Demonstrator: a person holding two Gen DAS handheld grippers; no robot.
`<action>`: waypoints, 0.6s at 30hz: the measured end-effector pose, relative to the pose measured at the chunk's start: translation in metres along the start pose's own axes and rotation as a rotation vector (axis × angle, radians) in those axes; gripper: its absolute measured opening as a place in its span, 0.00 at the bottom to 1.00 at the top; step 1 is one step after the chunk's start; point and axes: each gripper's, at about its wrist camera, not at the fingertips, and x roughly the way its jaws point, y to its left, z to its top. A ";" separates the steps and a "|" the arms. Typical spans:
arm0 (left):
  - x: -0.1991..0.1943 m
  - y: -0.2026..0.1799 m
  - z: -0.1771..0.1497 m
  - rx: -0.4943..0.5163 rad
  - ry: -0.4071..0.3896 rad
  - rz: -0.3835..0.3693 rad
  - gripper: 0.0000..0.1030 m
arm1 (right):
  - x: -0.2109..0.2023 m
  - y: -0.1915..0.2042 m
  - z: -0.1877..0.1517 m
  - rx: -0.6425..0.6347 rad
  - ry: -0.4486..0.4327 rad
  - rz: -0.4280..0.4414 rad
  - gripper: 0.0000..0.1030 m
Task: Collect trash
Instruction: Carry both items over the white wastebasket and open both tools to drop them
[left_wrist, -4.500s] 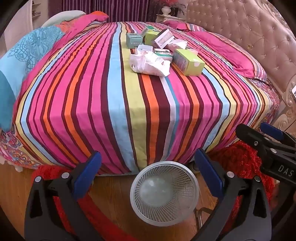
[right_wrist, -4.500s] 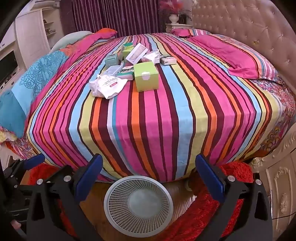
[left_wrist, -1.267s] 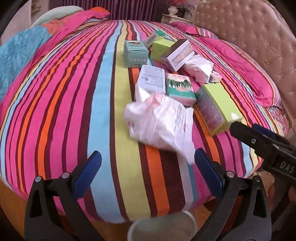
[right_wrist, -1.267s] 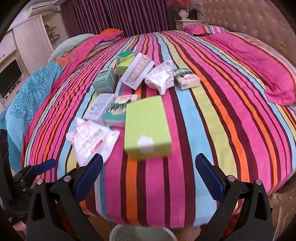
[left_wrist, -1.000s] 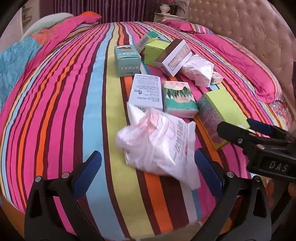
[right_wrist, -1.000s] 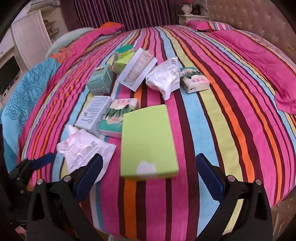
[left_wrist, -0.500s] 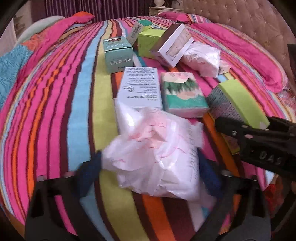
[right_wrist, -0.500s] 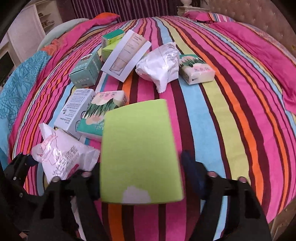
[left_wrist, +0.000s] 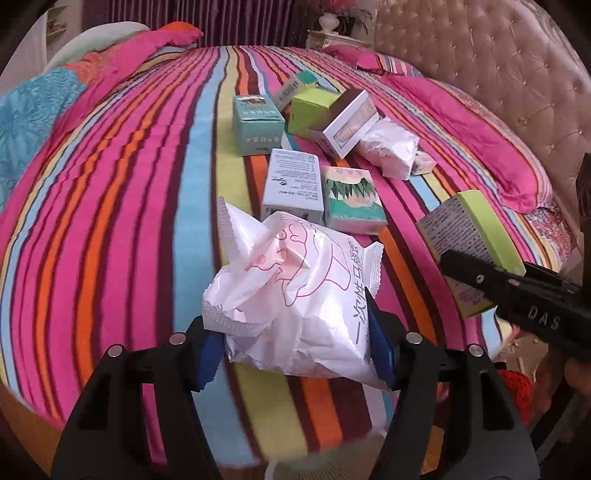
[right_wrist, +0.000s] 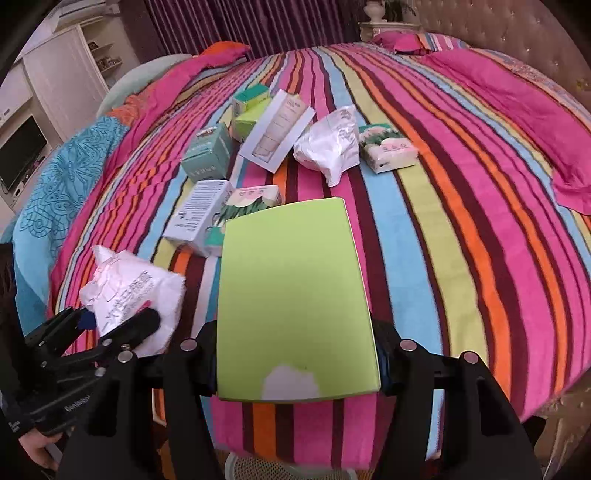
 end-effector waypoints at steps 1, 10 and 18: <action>-0.006 0.002 -0.003 -0.002 -0.004 0.002 0.63 | -0.006 -0.002 -0.002 0.005 -0.008 -0.003 0.55; -0.063 0.014 -0.073 -0.017 0.015 -0.041 0.62 | -0.056 -0.013 -0.055 0.065 -0.026 -0.004 0.55; -0.053 0.000 -0.139 0.010 0.158 -0.087 0.63 | -0.047 -0.006 -0.117 0.149 0.100 0.051 0.55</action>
